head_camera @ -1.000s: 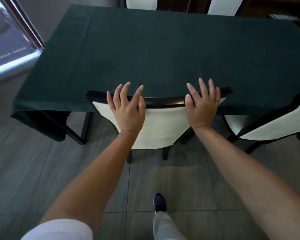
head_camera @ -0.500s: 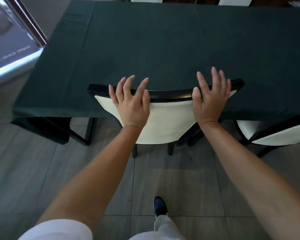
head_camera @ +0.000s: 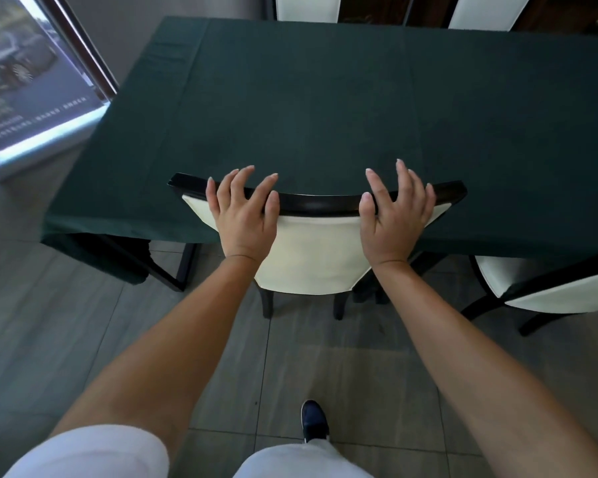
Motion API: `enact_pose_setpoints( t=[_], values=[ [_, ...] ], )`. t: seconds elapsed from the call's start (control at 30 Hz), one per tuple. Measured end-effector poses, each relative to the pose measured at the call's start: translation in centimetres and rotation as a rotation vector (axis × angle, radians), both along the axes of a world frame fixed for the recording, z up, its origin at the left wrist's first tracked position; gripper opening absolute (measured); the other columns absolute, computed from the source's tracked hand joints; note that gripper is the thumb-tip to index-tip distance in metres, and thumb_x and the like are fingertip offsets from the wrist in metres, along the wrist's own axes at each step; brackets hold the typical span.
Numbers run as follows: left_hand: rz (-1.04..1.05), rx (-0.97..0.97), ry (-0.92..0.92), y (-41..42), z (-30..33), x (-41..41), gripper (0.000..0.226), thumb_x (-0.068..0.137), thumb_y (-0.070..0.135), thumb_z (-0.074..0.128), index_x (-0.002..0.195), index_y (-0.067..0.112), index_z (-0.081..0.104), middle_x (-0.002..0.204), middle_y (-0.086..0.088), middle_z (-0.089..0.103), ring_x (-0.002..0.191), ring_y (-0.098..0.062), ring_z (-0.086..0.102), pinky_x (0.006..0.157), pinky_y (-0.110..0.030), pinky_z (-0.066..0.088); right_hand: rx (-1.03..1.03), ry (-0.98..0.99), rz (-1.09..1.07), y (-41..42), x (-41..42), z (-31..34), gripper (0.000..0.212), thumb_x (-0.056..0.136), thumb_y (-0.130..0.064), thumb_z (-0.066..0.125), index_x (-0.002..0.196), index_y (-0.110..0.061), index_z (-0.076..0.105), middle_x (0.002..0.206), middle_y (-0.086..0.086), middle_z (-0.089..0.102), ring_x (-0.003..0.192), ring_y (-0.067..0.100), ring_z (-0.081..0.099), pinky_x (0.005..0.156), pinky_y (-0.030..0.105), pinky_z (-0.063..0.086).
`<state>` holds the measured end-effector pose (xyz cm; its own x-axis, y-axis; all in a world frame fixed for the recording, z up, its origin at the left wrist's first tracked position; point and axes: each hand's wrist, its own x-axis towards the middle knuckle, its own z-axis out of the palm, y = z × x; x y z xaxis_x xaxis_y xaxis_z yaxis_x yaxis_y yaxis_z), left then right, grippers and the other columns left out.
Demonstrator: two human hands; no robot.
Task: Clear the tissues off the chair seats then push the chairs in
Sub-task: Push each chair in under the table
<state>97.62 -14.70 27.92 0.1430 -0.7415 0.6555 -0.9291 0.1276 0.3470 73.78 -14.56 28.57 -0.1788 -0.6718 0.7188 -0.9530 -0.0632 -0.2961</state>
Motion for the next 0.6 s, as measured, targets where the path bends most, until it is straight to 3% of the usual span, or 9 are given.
enact_pose_setpoints(
  t=[0.2, 0.37, 0.43, 0.6],
  values=[
    [-0.039, 0.179, 0.051, 1.2, 1.8, 0.1, 0.037, 0.104, 0.045, 0.044, 0.129, 0.033, 0.069, 0.139, 0.000, 0.061, 0.142, -0.027, 0.043, 0.128, -0.048, 0.006, 0.108, -0.048, 0.037, 0.5, -0.3, 0.7, 0.032, 0.102, -0.035, 0.051, 0.122, -0.028, 0.075, 0.150, 0.008, 0.056, 0.140, 0.032, 0.048, 0.125, 0.053, 0.021],
    [-0.202, 0.269, 0.157, 3.2, 4.6, 2.3, 0.046, 0.099, 0.041, 0.058, 0.145, 0.037, 0.055, 0.160, -0.001, 0.041, 0.145, -0.026, 0.038, 0.124, -0.041, 0.023, 0.222, -0.122, 0.185, 1.9, -0.1, 3.5, 0.044, 0.108, -0.044, 0.035, 0.137, -0.029, 0.066, 0.163, 0.009, 0.039, 0.153, 0.031, 0.030, 0.123, 0.056, 0.021],
    [-0.187, 0.278, 0.147, 4.3, 6.2, 3.3, 0.049, 0.099, 0.043, 0.058, 0.147, 0.039, 0.052, 0.163, 0.002, 0.035, 0.147, -0.025, 0.035, 0.120, -0.037, 0.023, 0.209, -0.163, 0.292, 2.5, 0.7, 5.5, 0.046, 0.108, -0.045, 0.034, 0.139, -0.028, 0.064, 0.166, 0.008, 0.034, 0.154, 0.029, 0.026, 0.122, 0.054, 0.023],
    [-0.115, 0.164, 0.114, 8.2, 9.5, 6.4, 0.042, 0.098, 0.040, 0.055, 0.138, 0.030, 0.062, 0.153, 0.000, 0.048, 0.143, -0.023, 0.041, 0.121, -0.047, 0.030, 0.214, -0.201, 0.536, 3.5, 4.1, 10.0, 0.042, 0.103, -0.040, 0.044, 0.133, -0.022, 0.068, 0.155, 0.008, 0.049, 0.144, 0.026, 0.042, 0.118, 0.053, 0.033]
  ],
)
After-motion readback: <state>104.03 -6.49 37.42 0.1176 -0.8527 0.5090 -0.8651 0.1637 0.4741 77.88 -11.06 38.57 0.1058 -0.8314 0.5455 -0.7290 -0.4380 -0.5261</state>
